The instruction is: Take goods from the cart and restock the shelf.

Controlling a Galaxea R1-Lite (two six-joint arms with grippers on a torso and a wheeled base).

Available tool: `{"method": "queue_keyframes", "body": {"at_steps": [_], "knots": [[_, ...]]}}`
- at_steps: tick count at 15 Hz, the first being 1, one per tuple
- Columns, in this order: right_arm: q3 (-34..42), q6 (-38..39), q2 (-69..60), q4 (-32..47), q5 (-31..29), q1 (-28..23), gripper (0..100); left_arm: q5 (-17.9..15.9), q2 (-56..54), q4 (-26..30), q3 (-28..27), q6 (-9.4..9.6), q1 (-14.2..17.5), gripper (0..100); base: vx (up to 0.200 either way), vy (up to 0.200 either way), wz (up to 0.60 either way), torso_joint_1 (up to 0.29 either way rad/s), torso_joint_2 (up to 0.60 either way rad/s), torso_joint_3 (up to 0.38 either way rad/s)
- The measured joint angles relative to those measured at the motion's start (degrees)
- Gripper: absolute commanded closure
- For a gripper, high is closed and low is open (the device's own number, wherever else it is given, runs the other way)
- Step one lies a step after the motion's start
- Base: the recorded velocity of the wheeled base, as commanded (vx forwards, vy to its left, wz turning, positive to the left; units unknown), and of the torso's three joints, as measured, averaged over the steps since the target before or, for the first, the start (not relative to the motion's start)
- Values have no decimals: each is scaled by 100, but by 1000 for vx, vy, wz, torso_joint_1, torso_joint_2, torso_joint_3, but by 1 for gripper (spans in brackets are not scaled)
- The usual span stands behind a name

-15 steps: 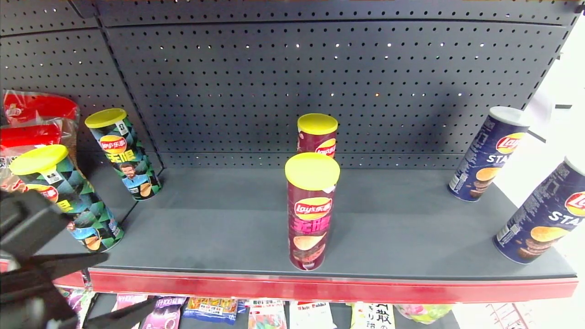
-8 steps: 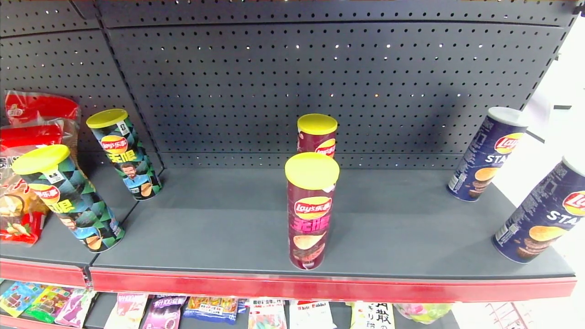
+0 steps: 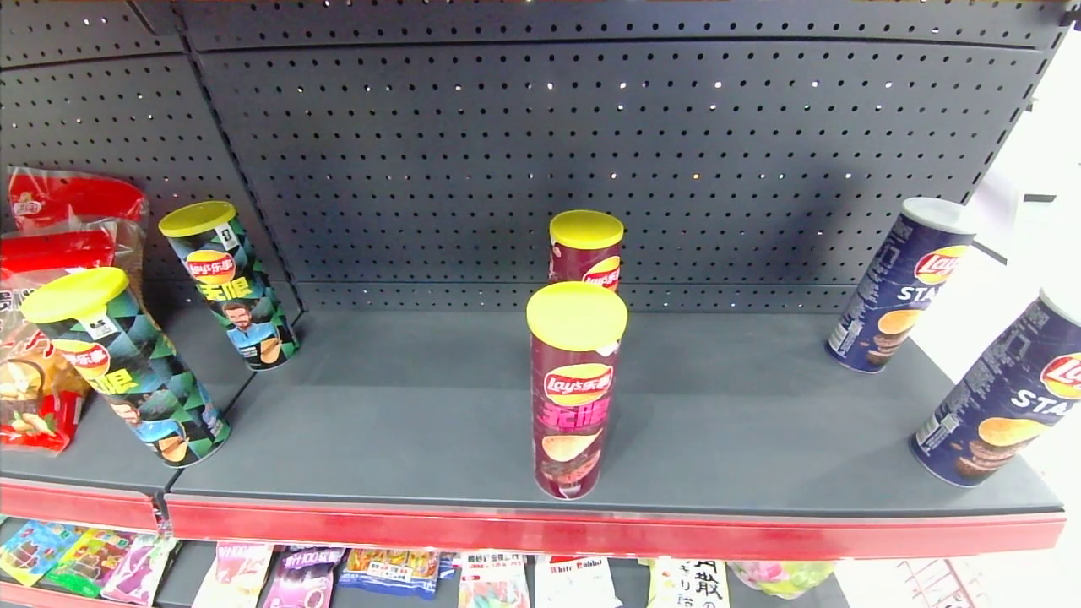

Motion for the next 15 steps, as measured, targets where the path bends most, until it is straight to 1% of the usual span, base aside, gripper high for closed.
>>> {"method": "queue_keyframes", "body": {"at_steps": [1,3,7,8,10,11,13,15], "knots": [[105,22,-1,-130,-74,0,0,-4,-69,5,59,6,55,0,0,0,0,0,0,0],[211,33,-6,169,167,21,0,-4,-182,2,94,9,110,0,0,0,0,0,0,0],[245,30,-9,215,255,311,0,-9,-332,2,107,9,151,0,0,0,0,0,0,0],[245,38,-9,219,255,416,0,-17,-352,2,107,12,158,0,0,0,0,0,0,0],[245,52,-20,213,233,906,0,-26,-367,2,107,15,167,0,0,0,0,0,0,0],[250,71,-45,208,154,1015,0,-24,-373,2,107,6,167,0,0,0,0,0,0,0],[250,194,-191,211,-46,864,0,-26,-378,2,107,6,171,0,0,0,0,0,0,0],[250,213,-375,206,-84,788,0,-24,-383,2,107,9,171,0,0,0,0,0,0,0]]}}
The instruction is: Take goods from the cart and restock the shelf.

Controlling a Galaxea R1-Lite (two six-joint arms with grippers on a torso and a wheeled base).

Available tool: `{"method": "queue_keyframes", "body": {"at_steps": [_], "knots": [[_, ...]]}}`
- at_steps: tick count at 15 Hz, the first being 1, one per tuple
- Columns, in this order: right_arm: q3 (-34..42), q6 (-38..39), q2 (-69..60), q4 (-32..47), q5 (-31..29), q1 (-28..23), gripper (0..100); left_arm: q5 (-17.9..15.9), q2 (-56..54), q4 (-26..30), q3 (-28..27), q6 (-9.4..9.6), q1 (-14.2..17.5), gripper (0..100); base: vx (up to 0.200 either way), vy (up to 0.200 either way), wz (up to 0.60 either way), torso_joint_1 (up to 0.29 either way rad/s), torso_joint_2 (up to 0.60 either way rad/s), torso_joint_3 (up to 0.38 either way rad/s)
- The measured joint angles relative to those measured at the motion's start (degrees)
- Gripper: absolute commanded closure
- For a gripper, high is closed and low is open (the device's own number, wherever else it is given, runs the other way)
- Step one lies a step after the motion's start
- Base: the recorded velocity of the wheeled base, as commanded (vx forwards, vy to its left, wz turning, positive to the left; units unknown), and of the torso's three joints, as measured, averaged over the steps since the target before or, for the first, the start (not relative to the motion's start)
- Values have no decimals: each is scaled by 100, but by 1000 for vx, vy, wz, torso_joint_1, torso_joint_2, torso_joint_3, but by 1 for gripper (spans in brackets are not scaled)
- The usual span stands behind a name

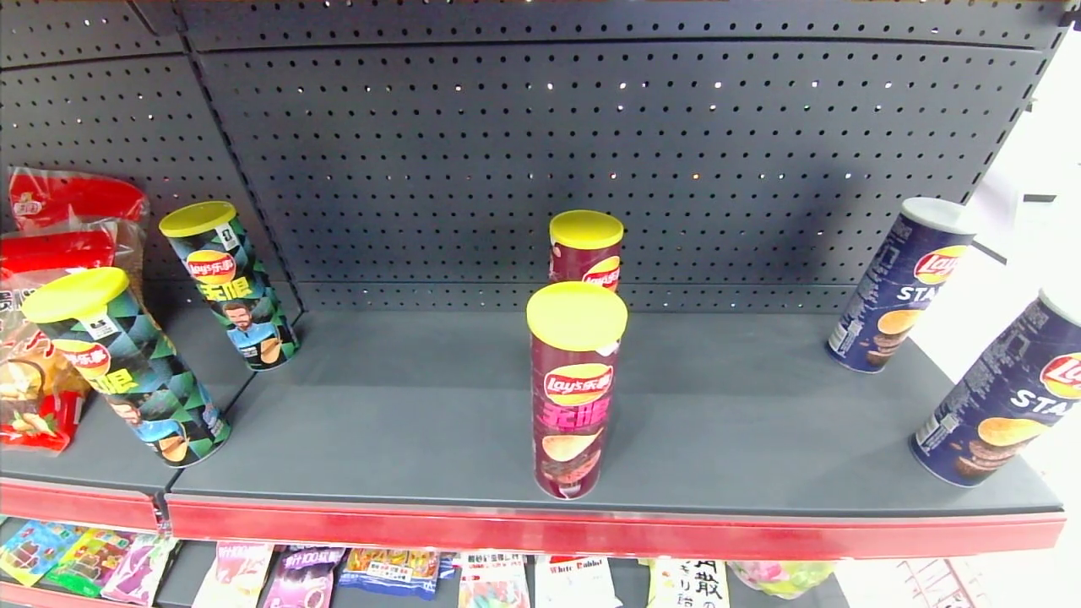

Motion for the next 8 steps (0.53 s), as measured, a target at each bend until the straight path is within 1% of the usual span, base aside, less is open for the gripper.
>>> {"method": "queue_keyframes", "body": {"at_steps": [3,8], "knots": [[0,197,-133,5,-240,-5,0,0,-1,0,0,-7,0,0,0,0,0,0,0,0],[2,210,-171,9,-271,0,0,0,-1,0,-2,-9,0,0,0,0,0,0,0,0]]}}
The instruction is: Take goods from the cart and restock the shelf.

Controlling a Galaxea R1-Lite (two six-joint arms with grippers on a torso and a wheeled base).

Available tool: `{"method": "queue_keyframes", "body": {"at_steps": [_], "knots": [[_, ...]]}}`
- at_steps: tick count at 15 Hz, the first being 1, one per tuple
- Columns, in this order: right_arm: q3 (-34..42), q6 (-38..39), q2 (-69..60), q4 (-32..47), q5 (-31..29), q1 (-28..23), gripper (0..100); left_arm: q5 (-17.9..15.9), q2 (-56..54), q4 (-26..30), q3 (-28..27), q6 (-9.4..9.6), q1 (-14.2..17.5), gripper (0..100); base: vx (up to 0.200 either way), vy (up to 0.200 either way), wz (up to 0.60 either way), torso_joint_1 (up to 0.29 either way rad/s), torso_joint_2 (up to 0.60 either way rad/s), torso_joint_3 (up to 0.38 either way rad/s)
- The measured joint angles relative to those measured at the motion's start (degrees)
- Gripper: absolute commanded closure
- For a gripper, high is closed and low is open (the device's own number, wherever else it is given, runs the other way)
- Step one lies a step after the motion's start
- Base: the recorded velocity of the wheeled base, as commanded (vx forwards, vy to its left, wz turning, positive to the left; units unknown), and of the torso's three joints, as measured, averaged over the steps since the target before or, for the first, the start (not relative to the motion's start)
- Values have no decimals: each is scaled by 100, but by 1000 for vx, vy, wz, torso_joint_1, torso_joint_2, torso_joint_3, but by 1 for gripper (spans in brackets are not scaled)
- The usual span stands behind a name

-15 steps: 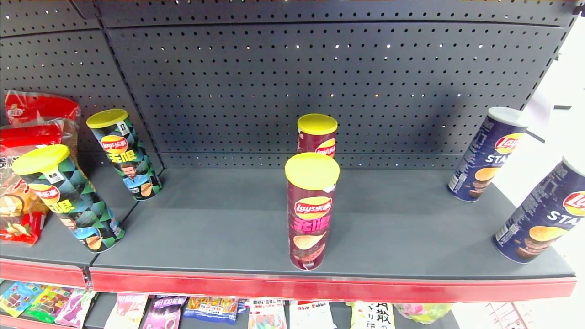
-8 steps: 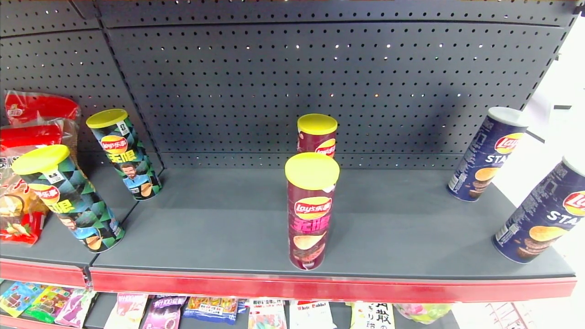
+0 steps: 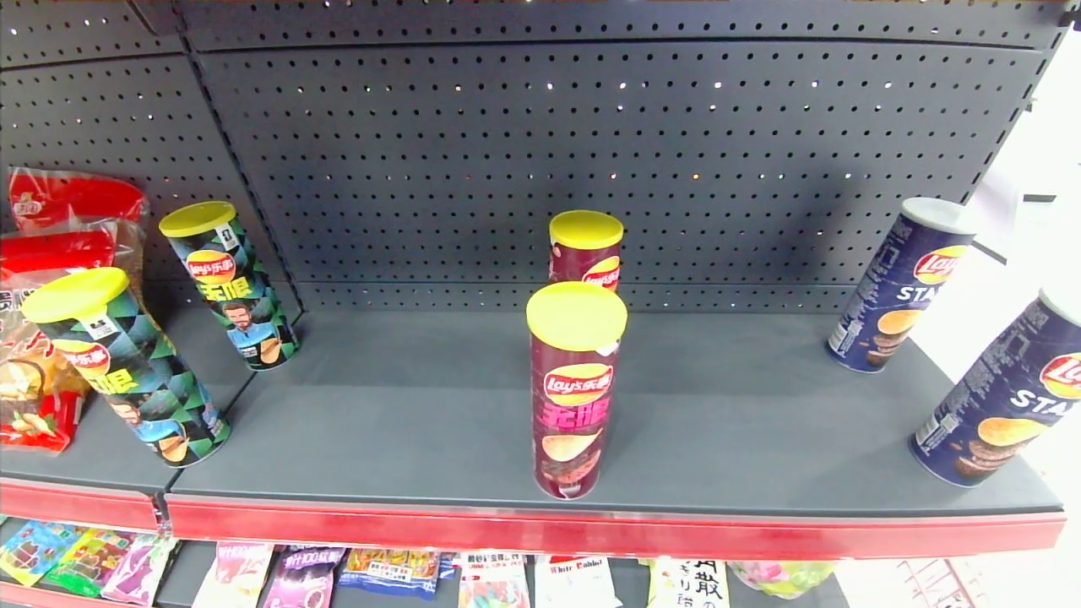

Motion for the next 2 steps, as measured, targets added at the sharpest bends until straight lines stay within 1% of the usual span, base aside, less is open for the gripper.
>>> {"method": "queue_keyframes", "body": {"at_steps": [2], "knots": [[0,13,0,0,2,-5,0,2,0,0,0,0,0,0,0,0,0,0,0,0]]}}
